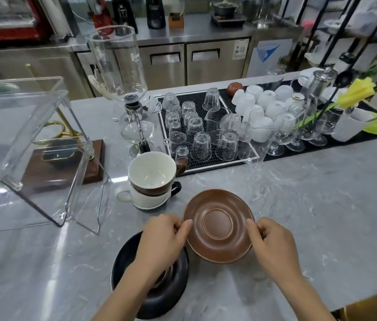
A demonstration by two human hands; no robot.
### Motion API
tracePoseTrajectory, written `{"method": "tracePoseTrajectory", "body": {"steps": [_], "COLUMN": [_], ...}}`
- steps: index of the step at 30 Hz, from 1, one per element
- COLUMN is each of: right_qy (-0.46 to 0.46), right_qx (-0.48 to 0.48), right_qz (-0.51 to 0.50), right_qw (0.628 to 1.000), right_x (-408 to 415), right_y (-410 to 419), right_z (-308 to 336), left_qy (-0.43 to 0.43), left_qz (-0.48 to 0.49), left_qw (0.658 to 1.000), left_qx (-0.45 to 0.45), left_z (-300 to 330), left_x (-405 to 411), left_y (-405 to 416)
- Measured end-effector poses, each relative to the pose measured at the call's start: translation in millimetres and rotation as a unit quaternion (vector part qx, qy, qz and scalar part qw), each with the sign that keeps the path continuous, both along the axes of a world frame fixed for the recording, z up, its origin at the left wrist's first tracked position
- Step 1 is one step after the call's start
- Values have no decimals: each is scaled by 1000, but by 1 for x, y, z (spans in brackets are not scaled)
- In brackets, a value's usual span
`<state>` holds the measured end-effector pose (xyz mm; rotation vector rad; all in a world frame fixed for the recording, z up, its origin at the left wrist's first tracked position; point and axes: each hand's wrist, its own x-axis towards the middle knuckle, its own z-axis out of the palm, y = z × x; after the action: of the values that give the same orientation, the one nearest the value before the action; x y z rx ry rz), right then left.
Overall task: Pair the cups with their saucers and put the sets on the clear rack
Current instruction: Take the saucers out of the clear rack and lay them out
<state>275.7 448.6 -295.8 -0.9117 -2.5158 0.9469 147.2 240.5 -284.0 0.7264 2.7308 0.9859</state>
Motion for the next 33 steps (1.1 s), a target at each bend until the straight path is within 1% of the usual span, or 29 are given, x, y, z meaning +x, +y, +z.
{"method": "tracePoseTrajectory", "body": {"steps": [4,8,13,17,26,33], "right_qy": [-12,-23,-50,-60,-65,-82], "right_qx": [3,7,12,17,37,45], "right_qz": [-9,-19,-22,-20,-9,-1], "right_qw": [1000,1000,998,998,997,996], "right_x": [-11,-23,-37,-47,-62,-63], "right_y": [24,41,57,65,73,72], "right_z": [-5,-11,-20,-26,-37,-37], "left_qy": [21,10,4,-4,13,0], "left_qz": [-11,-6,-10,-7,-1,-1], "left_qw": [999,996,993,992,989,991], "left_qx": [-46,-94,-115,-128,-145,-136], "left_z": [0,-3,-11,-19,-34,-40], "left_x": [-11,-21,-31,-39,-48,-50], "left_y": [29,51,70,78,81,79]}}
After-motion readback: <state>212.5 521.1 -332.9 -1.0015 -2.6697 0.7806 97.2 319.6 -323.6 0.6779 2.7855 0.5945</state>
